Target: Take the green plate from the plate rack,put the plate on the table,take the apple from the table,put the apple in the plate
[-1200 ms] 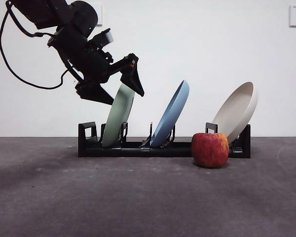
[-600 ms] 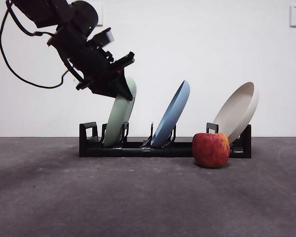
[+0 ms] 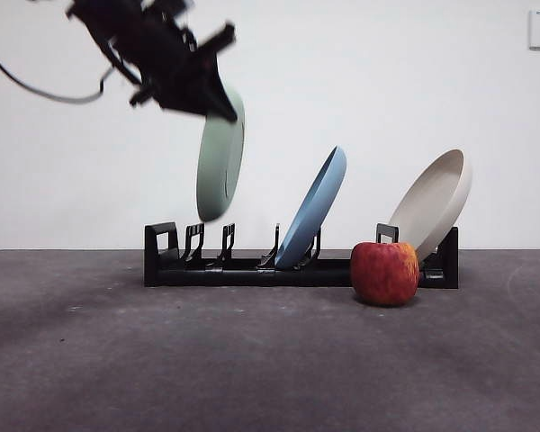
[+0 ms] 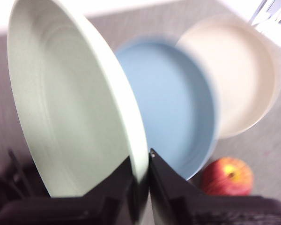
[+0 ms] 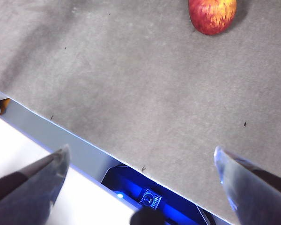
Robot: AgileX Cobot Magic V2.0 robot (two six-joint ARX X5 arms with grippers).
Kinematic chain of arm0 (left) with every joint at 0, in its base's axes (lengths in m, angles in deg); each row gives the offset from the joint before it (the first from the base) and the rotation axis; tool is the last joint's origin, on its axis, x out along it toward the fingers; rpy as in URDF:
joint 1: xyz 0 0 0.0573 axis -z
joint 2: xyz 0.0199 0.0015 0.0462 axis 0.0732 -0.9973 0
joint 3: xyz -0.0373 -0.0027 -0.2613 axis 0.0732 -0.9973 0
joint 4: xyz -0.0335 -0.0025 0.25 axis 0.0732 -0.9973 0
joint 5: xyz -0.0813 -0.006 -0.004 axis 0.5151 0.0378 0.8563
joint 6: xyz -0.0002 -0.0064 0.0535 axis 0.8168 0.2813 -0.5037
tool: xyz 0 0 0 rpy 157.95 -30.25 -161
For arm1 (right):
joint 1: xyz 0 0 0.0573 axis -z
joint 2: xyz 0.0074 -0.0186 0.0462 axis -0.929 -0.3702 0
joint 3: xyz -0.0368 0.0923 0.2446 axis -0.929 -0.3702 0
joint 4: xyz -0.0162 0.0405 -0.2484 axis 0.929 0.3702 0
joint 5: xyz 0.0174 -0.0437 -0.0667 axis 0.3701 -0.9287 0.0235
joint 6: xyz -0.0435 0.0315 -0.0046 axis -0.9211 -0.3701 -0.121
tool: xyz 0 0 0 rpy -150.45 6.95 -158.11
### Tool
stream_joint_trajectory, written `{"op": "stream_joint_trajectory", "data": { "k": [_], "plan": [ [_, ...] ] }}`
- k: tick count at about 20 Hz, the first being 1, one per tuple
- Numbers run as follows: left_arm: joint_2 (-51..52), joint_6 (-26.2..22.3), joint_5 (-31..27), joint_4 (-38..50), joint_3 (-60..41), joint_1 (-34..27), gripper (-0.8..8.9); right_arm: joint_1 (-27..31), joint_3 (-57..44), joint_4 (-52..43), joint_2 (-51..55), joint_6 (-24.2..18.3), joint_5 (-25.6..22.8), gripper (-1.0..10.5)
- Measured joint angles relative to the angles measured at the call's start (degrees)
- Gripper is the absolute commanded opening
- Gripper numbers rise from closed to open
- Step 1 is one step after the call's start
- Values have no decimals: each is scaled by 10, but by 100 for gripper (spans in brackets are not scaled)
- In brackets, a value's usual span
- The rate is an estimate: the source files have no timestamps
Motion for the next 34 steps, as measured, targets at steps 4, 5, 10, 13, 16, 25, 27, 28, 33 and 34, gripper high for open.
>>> {"op": "stream_joint_trajectory", "data": {
  "k": [4, 5, 10, 13, 16, 25, 27, 28, 33, 34],
  "plan": [
    [67, -7, -1, -77, 0, 4, -8, 0, 0, 0, 0, 0, 0, 599],
    [90, -19, -13, -111, 0, 11, -8, 0, 0, 0, 0, 0, 0, 599],
    [207, -117, -186, -264, 0, 120, -8, 0, 0, 0, 0, 0, 0, 599],
    [217, -152, -307, -365, 0, 199, -7, 0, 0, 0, 0, 0, 0, 599],
    [209, -161, -374, -410, -24, 260, -6, 0, 0, 0, 0, 0, 0, 599],
    [182, -183, -486, -255, -260, 413, -6, 0, 0, 0, 0, 1, 0, 599],
    [165, -204, -513, -217, -296, 438, -6, 0, 0, 0, 0, 2, 0, 599],
    [156, -213, -514, -202, -308, 444, -6, 0, 0, 0, 0, 2, 0, 599],
    [77, -241, -527, -151, -322, 459, -6, 0, 0, 0, 0, 2, 1, 599],
    [63, -242, -534, -145, -322, 461, -6, 0, 0, 0, 0, 2, 1, 599]
  ]
}}
